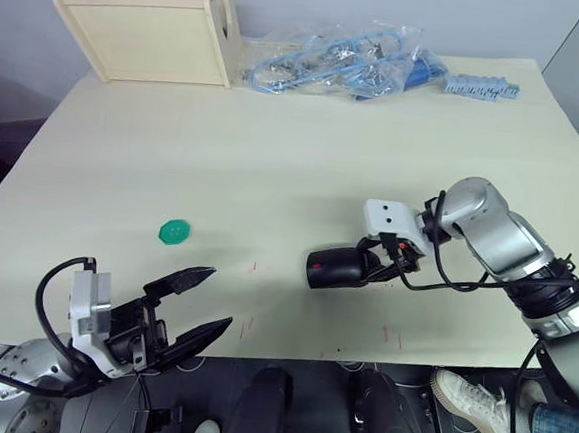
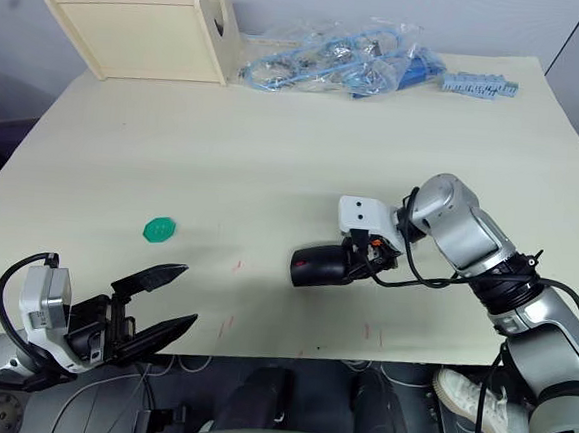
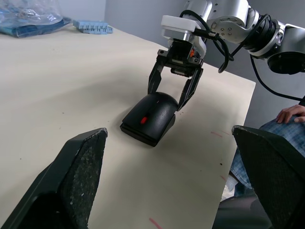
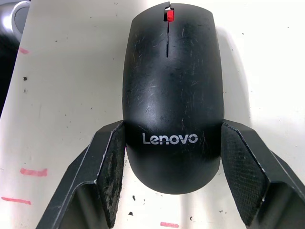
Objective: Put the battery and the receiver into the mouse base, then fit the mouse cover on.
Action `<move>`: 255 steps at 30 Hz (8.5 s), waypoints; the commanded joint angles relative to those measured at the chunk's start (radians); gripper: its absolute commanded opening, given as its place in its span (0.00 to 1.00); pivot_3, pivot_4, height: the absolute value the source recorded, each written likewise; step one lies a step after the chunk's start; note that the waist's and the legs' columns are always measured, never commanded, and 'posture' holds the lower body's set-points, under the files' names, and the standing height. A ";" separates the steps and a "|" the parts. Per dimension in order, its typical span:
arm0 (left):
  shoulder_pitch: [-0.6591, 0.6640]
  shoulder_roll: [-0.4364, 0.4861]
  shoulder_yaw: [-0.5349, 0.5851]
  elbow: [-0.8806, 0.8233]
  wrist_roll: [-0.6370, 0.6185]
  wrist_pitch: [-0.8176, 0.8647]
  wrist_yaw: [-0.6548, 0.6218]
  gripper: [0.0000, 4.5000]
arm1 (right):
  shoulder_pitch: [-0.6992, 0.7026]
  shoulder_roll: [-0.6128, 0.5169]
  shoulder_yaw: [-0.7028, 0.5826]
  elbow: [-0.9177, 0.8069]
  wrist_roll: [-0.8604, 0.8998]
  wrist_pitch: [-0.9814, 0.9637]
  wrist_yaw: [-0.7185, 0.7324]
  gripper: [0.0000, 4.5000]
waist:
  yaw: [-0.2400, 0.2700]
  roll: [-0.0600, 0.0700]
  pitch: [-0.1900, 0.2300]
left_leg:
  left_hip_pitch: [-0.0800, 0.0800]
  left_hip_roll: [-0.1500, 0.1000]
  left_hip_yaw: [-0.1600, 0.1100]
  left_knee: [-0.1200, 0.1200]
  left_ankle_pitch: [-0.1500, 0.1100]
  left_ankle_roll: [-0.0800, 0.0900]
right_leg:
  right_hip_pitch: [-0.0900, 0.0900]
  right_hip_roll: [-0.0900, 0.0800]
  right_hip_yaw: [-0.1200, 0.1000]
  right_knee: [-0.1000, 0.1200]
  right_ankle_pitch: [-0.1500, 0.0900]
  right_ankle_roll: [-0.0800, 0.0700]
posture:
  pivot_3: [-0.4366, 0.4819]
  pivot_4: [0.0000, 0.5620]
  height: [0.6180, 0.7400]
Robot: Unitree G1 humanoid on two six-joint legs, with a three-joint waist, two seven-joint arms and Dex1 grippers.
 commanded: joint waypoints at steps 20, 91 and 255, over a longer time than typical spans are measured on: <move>0.004 -0.015 -0.003 -0.012 0.008 -0.016 -0.006 1.00 | 0.001 0.015 -0.002 -0.025 0.005 0.036 -0.007 0.62 | -0.002 0.000 0.000 | 0.000 0.000 0.000 0.000 0.000 0.000 | 0.000 0.000 0.000 0.000 0.000 0.000 | 0.48 0.27 1.00; 0.008 -0.005 0.004 -0.004 0.010 -0.008 -0.006 1.00 | 0.032 0.022 0.015 -0.041 0.010 0.059 -0.041 0.62 | -0.018 0.000 0.000 | 0.001 0.000 0.000 0.000 0.000 0.000 | 0.000 0.000 0.000 0.000 0.000 0.000 | 0.48 0.27 1.00; -0.043 0.060 0.021 0.002 -0.001 0.047 -0.036 1.00 | 0.334 0.138 -0.307 0.163 0.216 -0.489 -0.125 0.91 | -0.014 -0.001 0.000 | 0.001 0.000 0.000 0.000 0.000 0.000 | 0.001 0.001 0.001 0.001 0.000 0.000 | 0.48 0.27 1.00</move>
